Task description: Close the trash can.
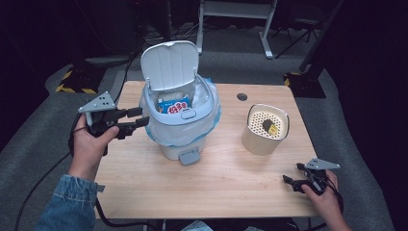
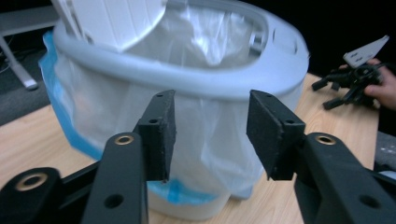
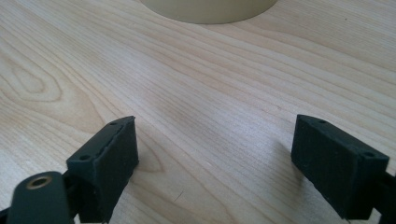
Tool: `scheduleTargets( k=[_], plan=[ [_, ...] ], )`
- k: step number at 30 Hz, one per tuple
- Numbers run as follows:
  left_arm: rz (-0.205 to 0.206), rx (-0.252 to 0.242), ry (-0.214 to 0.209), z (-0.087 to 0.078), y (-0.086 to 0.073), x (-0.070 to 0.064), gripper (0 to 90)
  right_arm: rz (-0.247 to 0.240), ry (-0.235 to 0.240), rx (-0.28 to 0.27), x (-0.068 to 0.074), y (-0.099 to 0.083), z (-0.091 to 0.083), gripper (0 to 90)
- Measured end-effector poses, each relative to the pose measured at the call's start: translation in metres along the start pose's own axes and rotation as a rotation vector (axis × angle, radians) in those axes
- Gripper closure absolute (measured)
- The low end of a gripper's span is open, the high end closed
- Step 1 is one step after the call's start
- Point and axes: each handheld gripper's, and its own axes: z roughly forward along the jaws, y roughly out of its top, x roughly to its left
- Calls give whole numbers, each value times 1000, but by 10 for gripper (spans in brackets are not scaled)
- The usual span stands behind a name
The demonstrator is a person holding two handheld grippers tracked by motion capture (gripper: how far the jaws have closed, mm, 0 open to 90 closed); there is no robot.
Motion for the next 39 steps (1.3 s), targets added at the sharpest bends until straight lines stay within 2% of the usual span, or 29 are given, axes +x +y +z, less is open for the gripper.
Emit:
scheduleTargets(
  k=[3,7,11,14,25,32,39],
  plan=[
    [5,-8,16,-1,10,5,587,0,0,0,0,0,0,147],
    [1,-30,53,-3,22,11,593,1,0,0,0,0,0,147],
    [-11,-49,87,-3,33,18,639,0,0,0,0,0,0,147],
    [-24,-59,96,-2,40,24,665,0,0,0,0,0,0,148],
    [-42,-89,189,3,61,45,591,1,0,0,0,0,0,147],
    [-55,-92,181,13,76,53,483,0,0,0,0,0,0,147],
    [-42,-76,161,28,84,55,444,0,0,0,0,0,0,147]
  ],
)
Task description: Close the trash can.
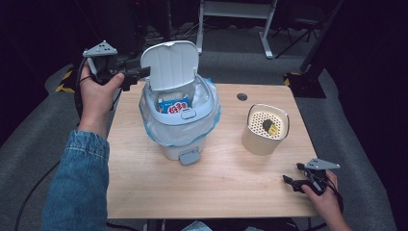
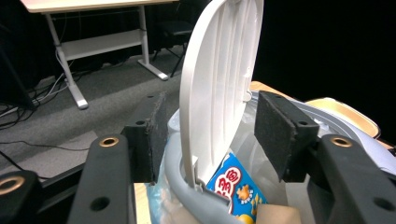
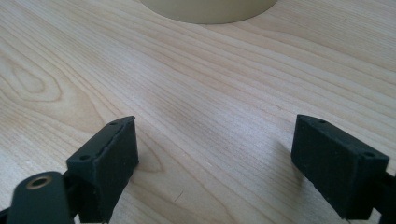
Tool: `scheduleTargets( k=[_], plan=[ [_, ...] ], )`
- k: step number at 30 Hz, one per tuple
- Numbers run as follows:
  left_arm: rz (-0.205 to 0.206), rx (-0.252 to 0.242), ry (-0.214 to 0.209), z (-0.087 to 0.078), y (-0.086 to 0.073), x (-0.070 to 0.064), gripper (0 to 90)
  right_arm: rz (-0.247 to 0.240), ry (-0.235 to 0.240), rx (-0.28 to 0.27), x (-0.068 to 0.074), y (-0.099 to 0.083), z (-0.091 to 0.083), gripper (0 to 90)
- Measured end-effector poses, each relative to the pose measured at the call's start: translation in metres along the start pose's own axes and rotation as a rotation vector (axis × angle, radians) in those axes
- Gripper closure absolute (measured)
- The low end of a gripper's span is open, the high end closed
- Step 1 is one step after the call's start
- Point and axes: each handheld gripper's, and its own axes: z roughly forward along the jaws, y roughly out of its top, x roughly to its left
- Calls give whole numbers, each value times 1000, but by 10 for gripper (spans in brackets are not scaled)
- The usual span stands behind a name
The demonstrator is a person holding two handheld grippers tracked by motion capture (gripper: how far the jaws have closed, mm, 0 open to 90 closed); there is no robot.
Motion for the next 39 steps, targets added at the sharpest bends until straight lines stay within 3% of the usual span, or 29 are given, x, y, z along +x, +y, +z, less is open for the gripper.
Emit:
scheduleTargets(
  k=[8,12,16,28,32,39],
  plan=[
    [15,-11,-35,8,6,-2,448,0,0,0,0,0,0,147],
    [34,7,-37,6,8,-3,444,0,0,0,0,0,0,148],
    [39,3,-71,2,7,-5,460,-1,0,0,0,0,0,147],
    [95,49,-159,-8,0,-33,415,0,0,0,0,0,0,147],
    [98,83,-185,-5,-6,-42,412,0,0,0,0,0,0,148],
    [100,118,-268,5,-14,-58,436,0,0,0,0,0,0,147]
  ],
)
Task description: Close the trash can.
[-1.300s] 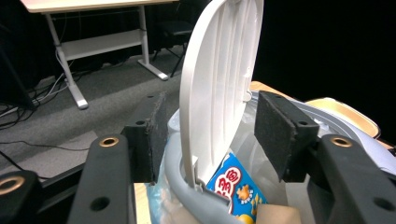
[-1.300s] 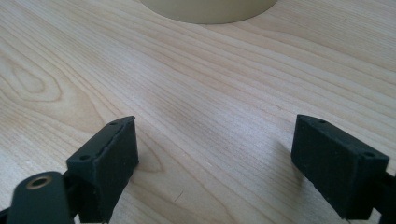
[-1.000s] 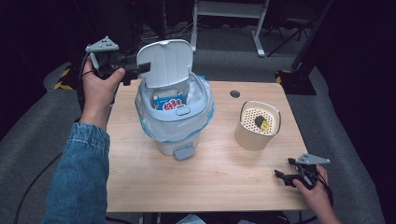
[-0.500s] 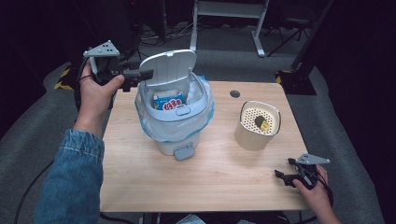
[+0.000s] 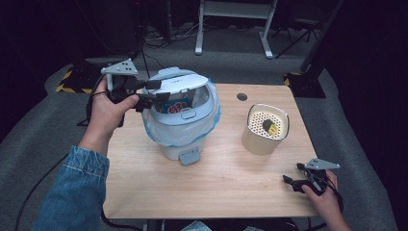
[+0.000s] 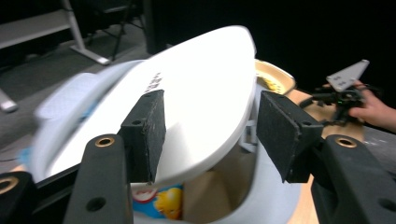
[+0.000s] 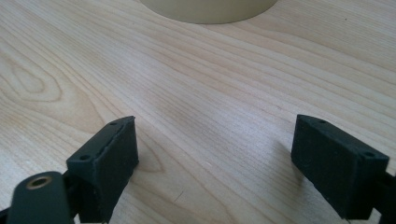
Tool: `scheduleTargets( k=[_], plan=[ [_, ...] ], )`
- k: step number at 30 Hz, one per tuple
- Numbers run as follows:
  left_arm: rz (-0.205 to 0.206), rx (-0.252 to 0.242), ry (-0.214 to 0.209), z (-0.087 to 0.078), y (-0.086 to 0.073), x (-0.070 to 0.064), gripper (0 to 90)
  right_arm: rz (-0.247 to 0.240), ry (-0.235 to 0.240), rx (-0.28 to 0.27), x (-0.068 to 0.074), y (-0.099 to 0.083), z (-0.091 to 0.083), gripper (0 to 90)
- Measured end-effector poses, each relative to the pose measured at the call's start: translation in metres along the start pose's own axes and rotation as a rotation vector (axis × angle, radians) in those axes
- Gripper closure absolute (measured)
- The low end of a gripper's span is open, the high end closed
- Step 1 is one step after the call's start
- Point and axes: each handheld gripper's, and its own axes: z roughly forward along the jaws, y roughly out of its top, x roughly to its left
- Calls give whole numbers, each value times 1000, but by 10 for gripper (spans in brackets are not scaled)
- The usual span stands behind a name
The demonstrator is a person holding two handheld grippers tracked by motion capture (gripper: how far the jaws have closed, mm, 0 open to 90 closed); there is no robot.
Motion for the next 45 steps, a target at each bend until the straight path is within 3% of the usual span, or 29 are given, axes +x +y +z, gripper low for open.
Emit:
scheduleTargets(
  k=[5,12,20,24,26,30,31,41,42,43,45],
  plan=[
    [-10,20,-48,14,-1,-5,463,0,1,0,0,0,0,148],
    [-40,43,-59,29,-3,-5,519,0,1,0,0,0,0,147],
    [-42,87,-14,39,-3,-3,568,0,0,0,0,0,0,147],
    [-32,84,-2,43,-2,-5,556,0,1,0,0,0,0,147],
    [-23,95,7,43,-1,-7,550,0,0,0,0,0,0,147],
    [44,121,77,48,2,-13,553,0,0,0,0,0,0,147],
    [45,121,84,49,2,-14,554,1,1,-1,0,0,0,147],
    [65,122,90,51,2,-15,556,0,1,-1,0,0,0,147],
    [63,130,95,51,3,-16,556,-1,0,0,0,0,0,147],
    [95,162,124,52,3,-17,590,-1,0,0,0,0,0,147],
    [96,156,124,54,3,-18,588,0,2,-1,0,0,0,148]
  ],
)
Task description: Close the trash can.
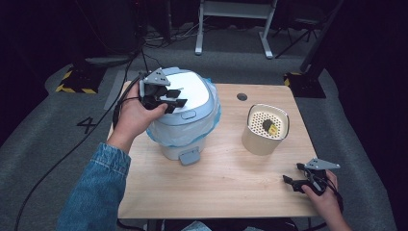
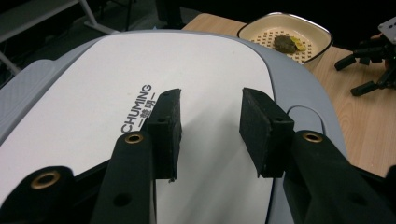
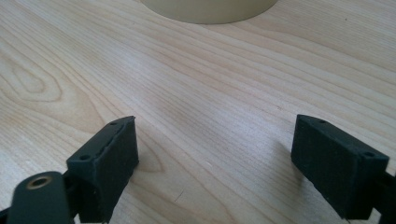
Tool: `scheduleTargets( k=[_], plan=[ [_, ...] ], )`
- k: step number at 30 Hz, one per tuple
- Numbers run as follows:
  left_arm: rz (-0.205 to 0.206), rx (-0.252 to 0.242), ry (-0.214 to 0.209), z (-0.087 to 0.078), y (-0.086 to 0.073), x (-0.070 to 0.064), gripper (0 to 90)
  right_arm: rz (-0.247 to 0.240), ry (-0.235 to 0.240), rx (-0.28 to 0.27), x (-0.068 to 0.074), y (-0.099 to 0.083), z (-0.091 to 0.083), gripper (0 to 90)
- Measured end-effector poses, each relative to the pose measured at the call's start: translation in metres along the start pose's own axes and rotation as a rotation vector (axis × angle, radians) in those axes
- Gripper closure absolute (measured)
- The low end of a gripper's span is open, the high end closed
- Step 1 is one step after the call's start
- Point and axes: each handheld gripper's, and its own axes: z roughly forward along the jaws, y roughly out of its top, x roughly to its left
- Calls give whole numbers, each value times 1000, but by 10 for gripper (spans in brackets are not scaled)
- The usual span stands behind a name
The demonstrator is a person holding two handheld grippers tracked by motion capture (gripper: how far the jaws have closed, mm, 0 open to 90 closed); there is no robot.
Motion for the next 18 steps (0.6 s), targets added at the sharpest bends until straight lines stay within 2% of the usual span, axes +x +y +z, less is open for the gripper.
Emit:
scheduleTargets(
  k=[4,5,7,9,11,15,18],
  plan=[
    [-13,-28,-21,1,-3,3,584,0,0,0,0,0,0,148],
    [-25,-29,-21,1,-3,4,560,1,0,0,0,0,0,148],
    [-42,-30,-18,1,-3,5,428,1,0,0,0,0,0,148],
    [-53,-44,-39,0,-3,4,395,0,-1,1,0,0,0,148],
    [-60,-67,-40,-3,-1,0,363,1,0,0,0,0,0,148],
    [-43,-112,-52,-12,1,-12,311,1,0,0,0,0,0,148],
    [-40,-123,-52,-18,0,-24,283,0,0,1,0,0,0,148]
  ],
)
